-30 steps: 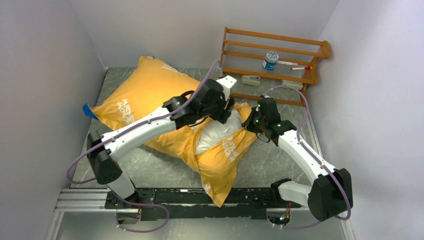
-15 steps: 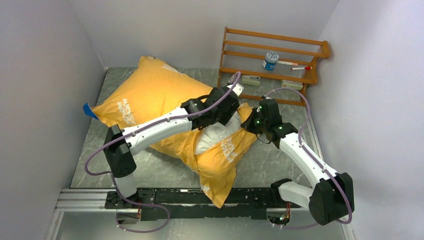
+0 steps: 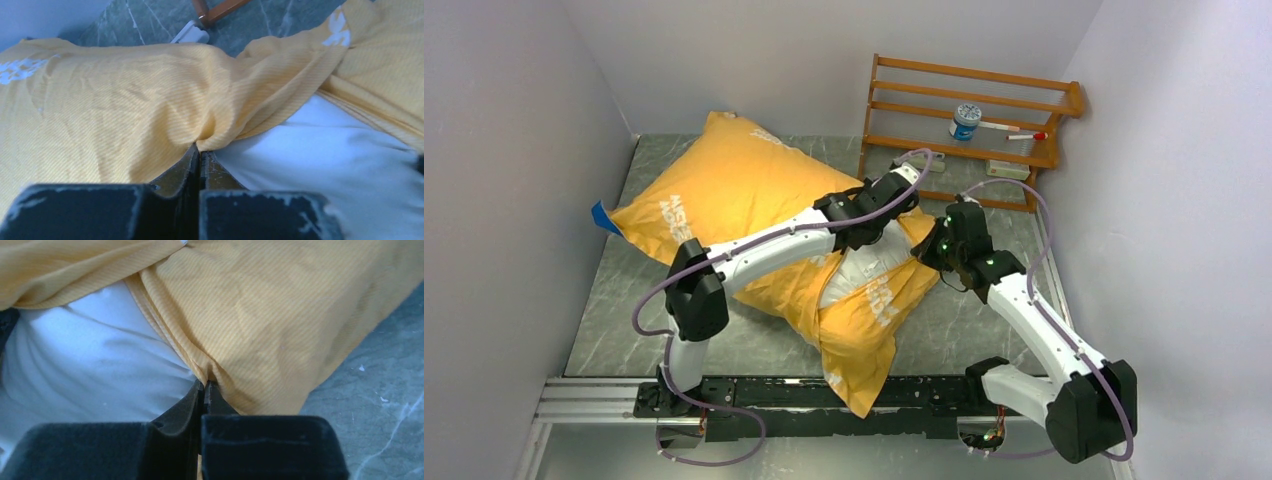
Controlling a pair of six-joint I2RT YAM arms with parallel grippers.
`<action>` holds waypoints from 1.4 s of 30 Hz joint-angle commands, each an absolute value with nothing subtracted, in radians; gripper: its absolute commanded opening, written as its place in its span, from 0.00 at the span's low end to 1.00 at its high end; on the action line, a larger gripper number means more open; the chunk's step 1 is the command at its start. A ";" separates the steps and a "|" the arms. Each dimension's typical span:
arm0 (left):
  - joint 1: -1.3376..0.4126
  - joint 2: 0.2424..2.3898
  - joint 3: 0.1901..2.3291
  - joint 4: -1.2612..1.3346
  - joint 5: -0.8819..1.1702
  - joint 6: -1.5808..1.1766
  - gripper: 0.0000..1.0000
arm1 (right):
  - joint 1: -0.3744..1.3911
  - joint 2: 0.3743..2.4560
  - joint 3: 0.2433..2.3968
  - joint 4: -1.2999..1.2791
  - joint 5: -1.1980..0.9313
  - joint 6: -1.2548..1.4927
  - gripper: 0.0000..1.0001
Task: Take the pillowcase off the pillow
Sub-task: Remove the pillow from the pillowcase.
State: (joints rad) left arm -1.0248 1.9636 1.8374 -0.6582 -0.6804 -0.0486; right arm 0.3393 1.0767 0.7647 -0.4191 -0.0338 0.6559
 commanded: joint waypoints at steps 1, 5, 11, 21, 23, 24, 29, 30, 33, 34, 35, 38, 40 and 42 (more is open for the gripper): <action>-0.954 1.955 1.867 -0.720 -0.799 -0.044 0.05 | 0.320 1.023 0.739 -0.650 0.124 0.700 0.00; -0.829 1.887 1.832 -0.731 -0.801 -0.066 0.05 | 0.284 0.978 0.705 -0.689 0.204 0.730 0.00; -0.682 1.736 1.658 -0.681 -0.724 -0.053 0.05 | 0.246 0.998 0.674 -0.666 0.142 0.734 0.00; -0.674 1.622 1.481 -0.624 -0.235 -0.136 0.27 | 0.245 1.104 0.751 -0.573 -0.091 0.599 0.00; -0.681 1.586 1.460 -0.611 -0.170 -0.161 0.48 | 0.244 1.102 0.768 -0.572 -0.142 0.572 0.03; -0.686 1.568 1.452 -0.617 -0.151 -0.178 0.55 | 0.244 1.098 0.774 -0.572 -0.172 0.560 0.07; -0.695 1.449 1.400 -0.652 -0.126 -0.242 0.68 | 0.245 1.080 0.837 -0.616 -0.265 0.547 0.39; -0.695 1.418 1.381 -0.653 -0.118 -0.255 0.69 | 0.245 1.072 0.855 -0.635 -0.263 0.550 0.51; -0.701 1.329 1.322 -0.649 -0.086 -0.293 0.71 | 0.245 1.033 0.920 -0.712 -0.208 0.554 0.74; -0.705 1.302 1.302 -0.650 -0.077 -0.306 0.71 | 0.245 1.021 0.938 -0.747 -0.193 0.559 0.75; -0.710 1.273 1.282 -0.649 -0.062 -0.317 0.71 | 0.245 1.006 0.953 -0.772 -0.189 0.568 0.76; -0.740 1.201 1.210 -0.616 -0.011 -0.355 0.72 | 0.247 0.952 0.953 -0.801 -0.272 0.611 0.76; -0.786 1.173 1.160 -0.592 -0.010 -0.380 0.72 | 0.259 0.921 0.927 -0.792 -0.362 0.648 0.76; -0.859 1.162 1.134 -0.582 -0.037 -0.406 0.73 | 0.309 0.904 0.911 -0.785 -0.389 0.694 0.75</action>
